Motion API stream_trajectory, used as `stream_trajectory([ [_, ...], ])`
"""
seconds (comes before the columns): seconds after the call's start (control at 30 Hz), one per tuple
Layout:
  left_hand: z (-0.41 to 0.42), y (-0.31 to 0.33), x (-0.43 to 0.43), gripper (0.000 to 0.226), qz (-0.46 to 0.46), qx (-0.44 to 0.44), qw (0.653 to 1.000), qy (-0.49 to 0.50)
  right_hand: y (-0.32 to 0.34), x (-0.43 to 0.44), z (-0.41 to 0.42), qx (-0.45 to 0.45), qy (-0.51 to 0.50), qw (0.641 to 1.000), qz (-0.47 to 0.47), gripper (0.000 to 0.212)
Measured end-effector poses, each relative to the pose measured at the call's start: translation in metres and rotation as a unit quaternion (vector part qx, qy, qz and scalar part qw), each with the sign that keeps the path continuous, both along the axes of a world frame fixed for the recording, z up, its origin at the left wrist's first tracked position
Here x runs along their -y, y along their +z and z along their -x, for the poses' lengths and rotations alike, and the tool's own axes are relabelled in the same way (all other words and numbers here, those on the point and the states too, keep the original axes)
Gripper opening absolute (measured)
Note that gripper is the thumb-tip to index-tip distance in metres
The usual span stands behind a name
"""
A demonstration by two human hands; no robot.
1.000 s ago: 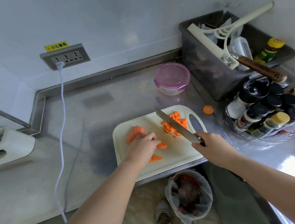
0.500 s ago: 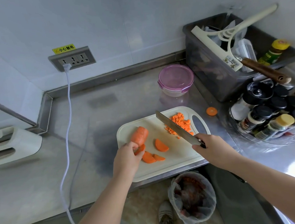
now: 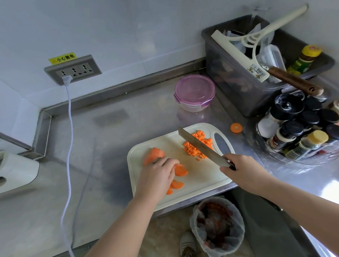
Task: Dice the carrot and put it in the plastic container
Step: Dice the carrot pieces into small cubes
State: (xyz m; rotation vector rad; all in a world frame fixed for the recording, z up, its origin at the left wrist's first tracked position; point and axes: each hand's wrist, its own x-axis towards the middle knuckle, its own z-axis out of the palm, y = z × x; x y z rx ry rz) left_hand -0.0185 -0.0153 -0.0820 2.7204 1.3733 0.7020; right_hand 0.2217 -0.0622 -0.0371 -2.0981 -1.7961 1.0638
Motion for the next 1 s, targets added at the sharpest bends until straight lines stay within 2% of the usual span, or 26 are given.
stream_trajectory([
  [0.17,-0.002,-0.031,0.0,0.016,0.029,-0.019,0.998,-0.054,-0.001,0.003,-0.005,0.011,-0.014,1.0,0.012,0.027],
  [0.37,0.0,-0.024,0.001,0.032,0.121,-0.014,0.992,-0.015,-0.002,0.005,-0.006,0.012,-0.015,0.999,0.026,0.021],
  [0.47,-0.013,-0.007,-0.011,0.045,0.231,-0.139,0.963,-0.003,-0.002,0.006,0.0,0.002,-0.007,0.999,0.031,0.032],
  [0.5,-0.017,-0.003,-0.015,0.043,0.261,-0.184,0.948,-0.007,-0.002,0.007,0.003,-0.001,-0.004,0.999,0.032,0.033],
  [0.53,-0.019,-0.001,-0.018,0.039,0.293,-0.192,0.937,-0.008,-0.002,0.007,0.005,-0.005,-0.002,0.999,0.035,0.033],
  [0.63,-0.019,-0.003,-0.023,0.026,0.394,-0.101,0.913,0.017,-0.005,0.008,0.01,-0.01,0.003,0.999,0.044,0.032],
  [0.77,-0.024,-0.002,-0.022,0.026,0.405,-0.066,0.911,0.025,-0.012,0.008,0.016,-0.014,0.0,0.998,0.054,0.033],
  [0.87,-0.026,-0.003,-0.02,0.038,0.386,-0.036,0.92,0.064,-0.018,0.007,0.02,-0.014,-0.005,0.998,0.056,0.033],
  [0.93,-0.026,-0.005,-0.016,0.05,0.369,-0.013,0.921,0.123,-0.021,0.006,0.023,-0.01,-0.003,0.998,0.055,0.034],
  [1.0,-0.027,-0.006,-0.01,0.055,0.396,0.073,0.894,0.195,-0.023,0.007,0.026,-0.006,0.005,0.998,0.054,0.034],
])
